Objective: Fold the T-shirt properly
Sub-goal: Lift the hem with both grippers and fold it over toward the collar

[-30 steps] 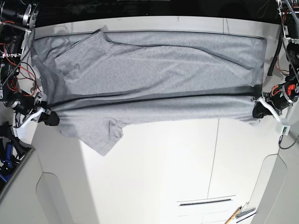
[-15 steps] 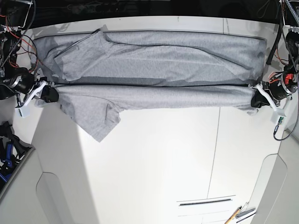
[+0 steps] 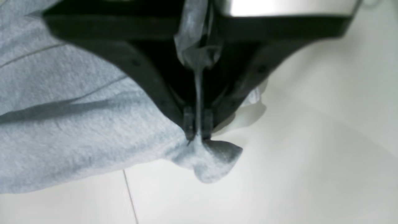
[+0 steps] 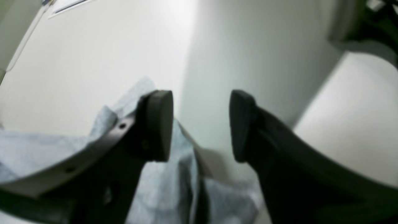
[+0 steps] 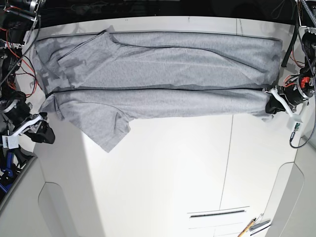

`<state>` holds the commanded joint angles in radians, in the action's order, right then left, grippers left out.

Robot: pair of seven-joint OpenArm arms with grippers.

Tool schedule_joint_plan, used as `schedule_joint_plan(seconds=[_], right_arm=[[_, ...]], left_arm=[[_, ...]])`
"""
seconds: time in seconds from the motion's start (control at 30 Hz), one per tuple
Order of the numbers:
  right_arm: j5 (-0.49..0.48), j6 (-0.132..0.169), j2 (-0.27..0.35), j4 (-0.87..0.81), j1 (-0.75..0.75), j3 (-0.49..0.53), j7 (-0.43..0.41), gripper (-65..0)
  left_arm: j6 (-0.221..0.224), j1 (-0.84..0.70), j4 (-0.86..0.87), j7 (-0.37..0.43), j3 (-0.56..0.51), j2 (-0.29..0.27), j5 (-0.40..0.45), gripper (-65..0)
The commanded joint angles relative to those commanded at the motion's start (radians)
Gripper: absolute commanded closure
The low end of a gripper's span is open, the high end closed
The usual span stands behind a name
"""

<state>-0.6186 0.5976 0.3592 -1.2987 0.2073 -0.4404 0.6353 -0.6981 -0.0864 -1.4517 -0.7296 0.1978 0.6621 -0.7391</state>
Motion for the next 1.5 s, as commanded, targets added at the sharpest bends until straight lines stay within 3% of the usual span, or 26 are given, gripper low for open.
schedule_joint_plan(seconds=[0.17, 0.3, 0.57, 0.73, 0.87, 1.0, 1.1, 1.27, 1.4, 1.5], right_arm=[[0.086, 0.0, -0.028, 0.19, 0.108, 0.098, -0.069, -29.3], [0.088, 0.001, -0.03, 0.376, 0.186, 0.196, -0.112, -29.3], [0.088, 0.001, -0.03, 0.416, 0.197, 0.383, -0.086, -29.3], [0.077, 0.006, -0.046, 0.414, 0.196, 0.386, -0.037, -28.0], [0.076, 0.008, -0.079, 0.414, 0.196, 0.386, -0.005, -15.8], [0.076, 0.008, -0.099, 0.414, 0.197, 0.386, -0.006, -13.9], [0.076, 0.008, -0.1, 0.414, 0.197, 0.386, -0.006, 0.0], [0.045, 0.008, -0.099, 0.395, 0.196, 0.385, 0.008, 0.0], [0.008, 0.008, -0.083, 0.282, 0.18, 0.374, 0.145, 0.0], [-0.081, 0.008, -0.042, 0.13, 0.11, 0.358, 0.187, 0.0]], left_arm=[[0.0, 0.0, 0.0, 0.0, 0.0, 0.0, -0.004, 0.0], [0.0, 0.0, 0.0, -0.001, 0.0, 0.0, -0.003, 0.0], [0.0, 0.0, 0.0, 0.0, 0.0, -0.006, -0.005, 0.0], [0.0, -0.001, 0.0, -0.001, 0.0, -0.008, -0.004, 0.0], [0.0, 0.0, 0.0, 0.0, 0.0, -0.008, -0.005, 0.0], [0.0, 0.0, 0.0, 0.0, 0.0, -0.009, -0.005, 0.0], [0.0, 0.0, 0.0, 0.0, 0.0, -0.008, -0.005, 0.0], [0.0, 0.0, -0.001, -0.001, 0.0, -0.006, -0.085, 0.0], [0.0, -0.005, -0.06, -0.043, 0.009, 0.003, -0.118, 0.0], [0.0, -0.031, -0.13, -0.111, 0.023, 0.003, -0.146, 0.0]])
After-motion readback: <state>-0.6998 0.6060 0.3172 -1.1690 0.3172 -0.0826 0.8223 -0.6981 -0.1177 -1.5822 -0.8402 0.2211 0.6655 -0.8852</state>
